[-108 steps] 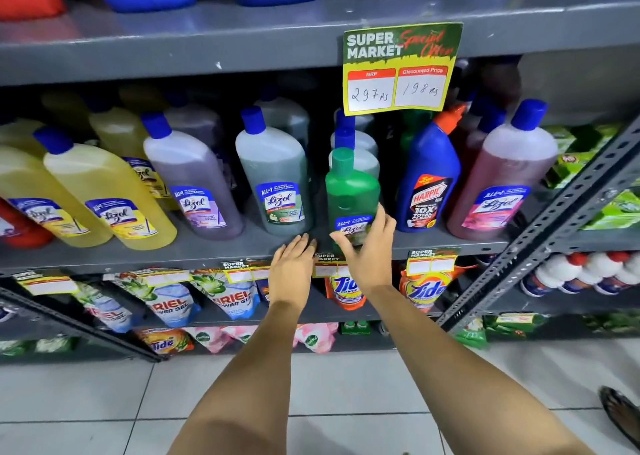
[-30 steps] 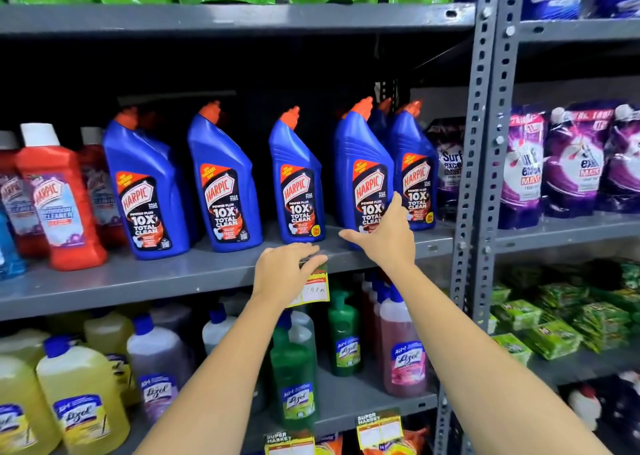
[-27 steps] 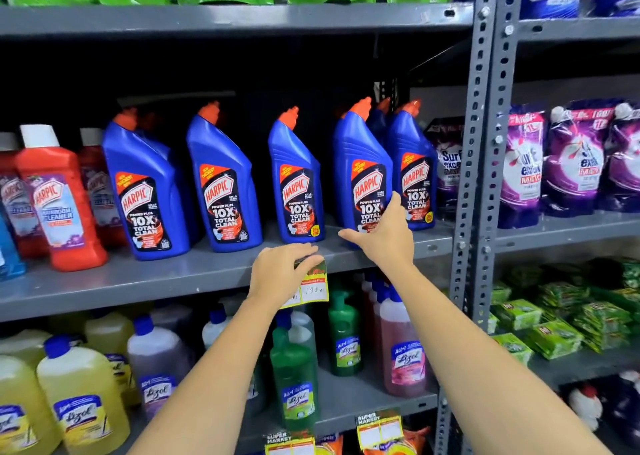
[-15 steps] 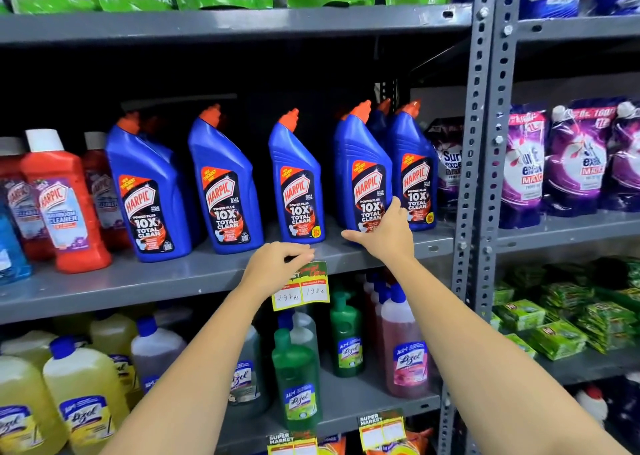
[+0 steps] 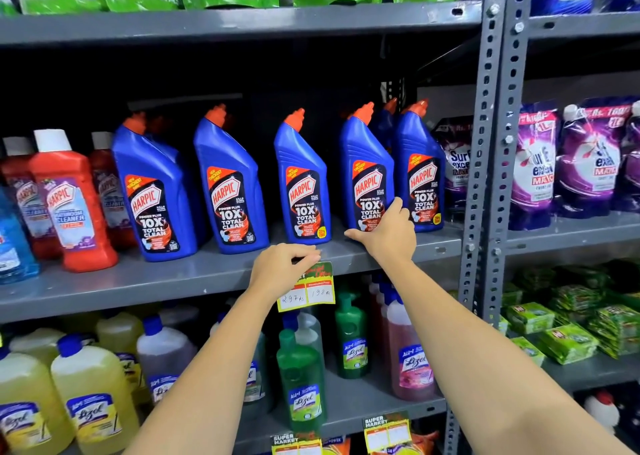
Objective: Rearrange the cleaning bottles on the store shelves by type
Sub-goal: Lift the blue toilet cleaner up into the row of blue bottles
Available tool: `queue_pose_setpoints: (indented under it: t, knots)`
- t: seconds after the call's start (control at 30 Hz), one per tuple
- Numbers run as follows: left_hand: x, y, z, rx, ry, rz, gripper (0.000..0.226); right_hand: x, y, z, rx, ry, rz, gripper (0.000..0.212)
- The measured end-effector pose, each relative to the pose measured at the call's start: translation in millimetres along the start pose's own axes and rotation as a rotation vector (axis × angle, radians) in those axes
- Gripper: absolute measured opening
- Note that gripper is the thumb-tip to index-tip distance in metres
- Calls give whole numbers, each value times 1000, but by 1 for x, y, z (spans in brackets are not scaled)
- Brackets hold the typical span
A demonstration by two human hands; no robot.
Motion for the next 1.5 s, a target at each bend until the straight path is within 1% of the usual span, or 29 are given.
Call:
queue_pose_setpoints:
  t: [0.13,0.4,0.67,0.87,0.97,1.0,1.03,1.07,1.1,1.17,1.2,1.23,1.3,1.37,1.5]
  knots:
    - [1,-1,0,-2,-2,5,19,2,-2,1,-14,14,2,114]
    - [1,-2,0,-1,-2,16,18,12,-2,3,28,2,-95,115]
    - [-1,-1,2,13,-10,19,19,12,-2,5,43,-1,-110,119]
    - [-2,-2,3,17,8,28,20,11,-4,6,52,-17,-113,116]
    - [-4,-4,2,14,-1,26,19,10,-2,5,63,-16,-121,121]
    - [-5,-3,3,-22,-10,41,18,8,-1,5,80,-9,-117,123]
    - [-8,-1,5,-91,-27,80,17,4,1,5,122,5,-95,124]
    - [-13,3,5,-142,-55,166,16,-2,4,6,201,24,-53,120]
    - [-23,8,4,-130,-109,307,16,-13,8,9,303,44,14,110]
    - [-55,17,-6,61,-176,637,17,-43,14,22,456,116,222,78]
    - [-75,16,-18,137,-165,738,17,-62,11,31,484,160,315,62]
    - [-97,10,-32,189,-144,767,17,-81,3,42,496,189,362,50]
    - [-139,-13,-68,266,-91,687,19,-120,-22,65,495,182,322,34]
    - [-178,-45,-109,314,-20,497,25,-157,-54,86,459,133,188,29]
    - [-230,-108,-170,345,90,7,44,-224,-108,111,357,66,-129,39]
Point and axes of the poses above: each hand's wrist, its own x-axis towards the middle knuckle, its own y-axis out of the back of the hand, z = x × y, the point moved 4 cm from there along x, towards the middle knuckle, and after that the axes turned 4 degrees about z, right-handed, at the moved point
